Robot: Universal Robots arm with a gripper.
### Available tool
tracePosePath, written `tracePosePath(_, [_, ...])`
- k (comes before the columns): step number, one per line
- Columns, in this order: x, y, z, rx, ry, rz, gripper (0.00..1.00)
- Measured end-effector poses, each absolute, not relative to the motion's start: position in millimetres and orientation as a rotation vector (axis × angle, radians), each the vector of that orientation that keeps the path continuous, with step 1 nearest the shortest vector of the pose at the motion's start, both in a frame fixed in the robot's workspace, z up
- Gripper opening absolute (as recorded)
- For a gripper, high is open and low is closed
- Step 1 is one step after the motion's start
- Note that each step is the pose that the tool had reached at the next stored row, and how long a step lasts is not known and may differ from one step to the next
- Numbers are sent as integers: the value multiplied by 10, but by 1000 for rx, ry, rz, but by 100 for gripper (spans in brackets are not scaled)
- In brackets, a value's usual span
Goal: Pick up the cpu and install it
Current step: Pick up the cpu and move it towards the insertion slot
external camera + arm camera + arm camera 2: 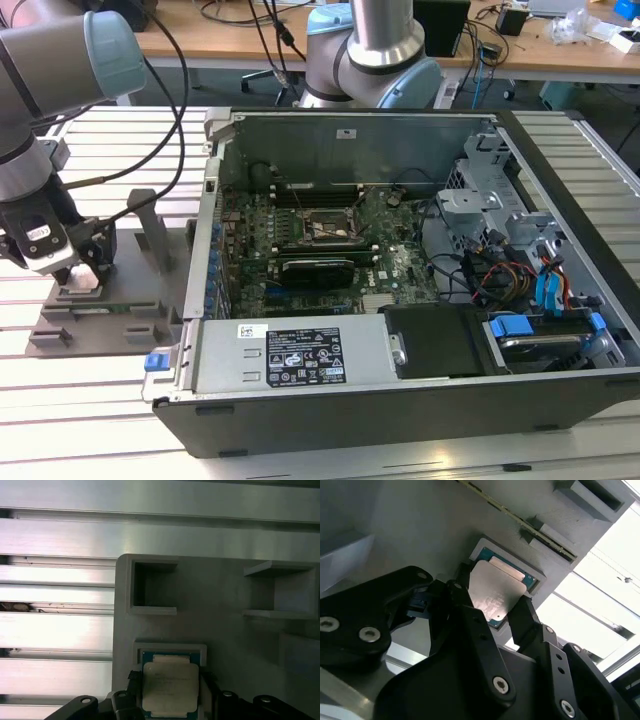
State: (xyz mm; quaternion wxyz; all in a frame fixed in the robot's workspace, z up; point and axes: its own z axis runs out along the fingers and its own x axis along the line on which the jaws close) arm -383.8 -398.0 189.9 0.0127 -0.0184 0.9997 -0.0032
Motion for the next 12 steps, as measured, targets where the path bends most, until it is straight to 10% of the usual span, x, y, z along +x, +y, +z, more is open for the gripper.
tracePosePath(12, [-3925,-3971,1897,-58,3116,-10,56])
